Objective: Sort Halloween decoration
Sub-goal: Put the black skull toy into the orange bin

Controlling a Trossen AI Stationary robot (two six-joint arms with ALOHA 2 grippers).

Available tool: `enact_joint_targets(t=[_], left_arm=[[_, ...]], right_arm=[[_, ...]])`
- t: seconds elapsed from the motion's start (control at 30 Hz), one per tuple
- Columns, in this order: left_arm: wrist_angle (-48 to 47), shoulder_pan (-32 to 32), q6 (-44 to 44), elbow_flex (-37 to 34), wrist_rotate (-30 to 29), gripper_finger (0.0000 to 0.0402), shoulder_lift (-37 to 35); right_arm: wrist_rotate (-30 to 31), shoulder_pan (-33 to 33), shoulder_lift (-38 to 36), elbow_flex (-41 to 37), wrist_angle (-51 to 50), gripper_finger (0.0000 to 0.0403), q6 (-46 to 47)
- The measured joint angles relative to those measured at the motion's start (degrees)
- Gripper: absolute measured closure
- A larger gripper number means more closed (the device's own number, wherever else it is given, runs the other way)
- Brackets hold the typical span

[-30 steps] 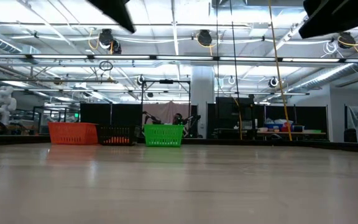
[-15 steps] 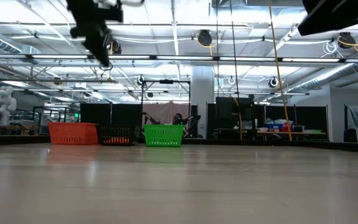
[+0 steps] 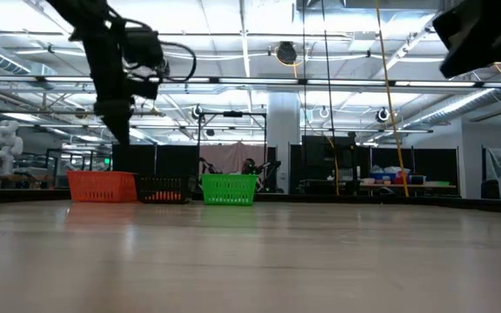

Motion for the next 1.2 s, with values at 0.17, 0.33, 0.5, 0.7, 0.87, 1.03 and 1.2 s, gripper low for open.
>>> enact_joint_targets(t=[0.17,0.33,0.5,0.7,0.87,1.03,1.2], left_arm=[[1.4,2.5,-0.3,-2.41,-3.07,0.0322,1.47],[4.79,2.89,-0.03,-4.64,-3.38,0.0308,2.1],[5.77,2.85,-0.3,-5.18,-5.12,0.0252,2.08],[5.65,1.78,-3.7,-5.18,-8.35,0.019,2.02],[5.53,-1.38,-10.71,-5.16,-8.32,0.0186,0.34],[5.53,-7.91,-16.35,-5.15,-8.32,0.0193,-3.59],[5.97,-16.53,-22.32,-5.14,-8.34,0.0194,-8.02]], right_arm=[[-0.02,2.35,0.0,0.0,-0.14,0.0234,1.05],[-0.04,4.57,0.0,0.0,-0.77,0.0234,3.69],[-0.07,6.44,0.0,0.75,-6.52,0.0234,10.21],[-2.1,9.96,0.0,5.18,-17.45,0.0234,20.39],[-6.98,13.79,0.04,5.73,-18.06,0.0234,25.26],[-9.55,16.59,1.69,5.73,-18.27,0.0234,29.77],[-9.34,17.49,5.83,5.73,-18.03,0.0231,29.62]])
